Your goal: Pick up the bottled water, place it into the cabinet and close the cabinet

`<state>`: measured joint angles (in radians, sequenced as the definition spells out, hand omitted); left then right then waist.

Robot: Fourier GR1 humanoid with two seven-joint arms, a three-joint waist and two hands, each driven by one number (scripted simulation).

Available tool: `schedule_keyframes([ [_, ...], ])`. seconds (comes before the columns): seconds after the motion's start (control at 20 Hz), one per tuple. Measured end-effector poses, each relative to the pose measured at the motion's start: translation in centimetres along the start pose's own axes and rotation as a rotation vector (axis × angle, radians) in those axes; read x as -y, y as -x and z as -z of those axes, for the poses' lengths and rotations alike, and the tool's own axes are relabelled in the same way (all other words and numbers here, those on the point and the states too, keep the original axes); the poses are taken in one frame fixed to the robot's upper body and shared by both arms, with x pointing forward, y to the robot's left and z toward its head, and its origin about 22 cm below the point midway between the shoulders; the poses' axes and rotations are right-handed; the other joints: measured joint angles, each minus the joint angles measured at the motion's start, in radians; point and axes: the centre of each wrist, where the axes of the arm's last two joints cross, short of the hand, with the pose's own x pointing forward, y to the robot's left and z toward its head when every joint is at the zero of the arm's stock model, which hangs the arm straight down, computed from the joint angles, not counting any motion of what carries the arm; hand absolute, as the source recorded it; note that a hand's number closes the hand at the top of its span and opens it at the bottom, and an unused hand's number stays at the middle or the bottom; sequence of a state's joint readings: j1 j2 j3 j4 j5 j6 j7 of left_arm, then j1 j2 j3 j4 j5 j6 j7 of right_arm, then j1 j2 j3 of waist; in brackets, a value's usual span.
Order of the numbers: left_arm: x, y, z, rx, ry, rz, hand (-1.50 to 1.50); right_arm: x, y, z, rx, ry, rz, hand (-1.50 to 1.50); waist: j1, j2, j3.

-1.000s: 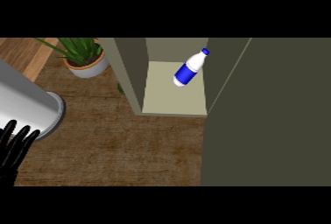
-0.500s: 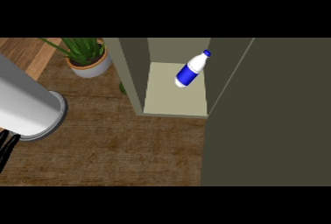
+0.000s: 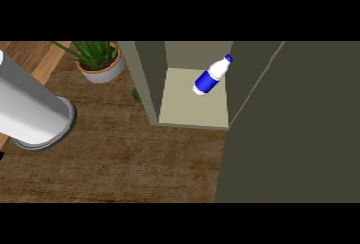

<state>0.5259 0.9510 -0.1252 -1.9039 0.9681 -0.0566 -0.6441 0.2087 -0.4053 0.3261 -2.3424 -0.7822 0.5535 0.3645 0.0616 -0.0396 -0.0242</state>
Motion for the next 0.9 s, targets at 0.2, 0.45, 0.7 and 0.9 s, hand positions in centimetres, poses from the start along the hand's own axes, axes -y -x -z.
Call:
schedule_keyframes([
  [0.2, -0.7, -0.6, -0.1, 0.009, 0.007, 0.0, -1.5, -0.2, -0.4, 2.5, 0.005, -0.026, 0.007, 1.5, 0.011, 0.002, 0.0],
  [0.45, -1.7, -1.1, -0.4, 0.017, 0.009, 0.007, -1.5, -0.6, -1.1, 5.8, 0.021, -0.027, 0.013, 1.5, 0.02, 0.003, 0.002],
  [0.7, -2.5, -1.9, -0.5, 0.028, 0.023, 0.004, -1.5, -1.6, -2.1, 9.9, 0.013, 0.001, -0.035, 1.5, 0.037, 0.012, 0.006],
  [0.9, -3.2, -2.3, -0.9, 0.033, 0.038, -0.008, -1.5, -2.6, -2.2, 14.4, -0.07, -0.054, -0.033, 1.5, 0.057, 0.023, 0.01],
])
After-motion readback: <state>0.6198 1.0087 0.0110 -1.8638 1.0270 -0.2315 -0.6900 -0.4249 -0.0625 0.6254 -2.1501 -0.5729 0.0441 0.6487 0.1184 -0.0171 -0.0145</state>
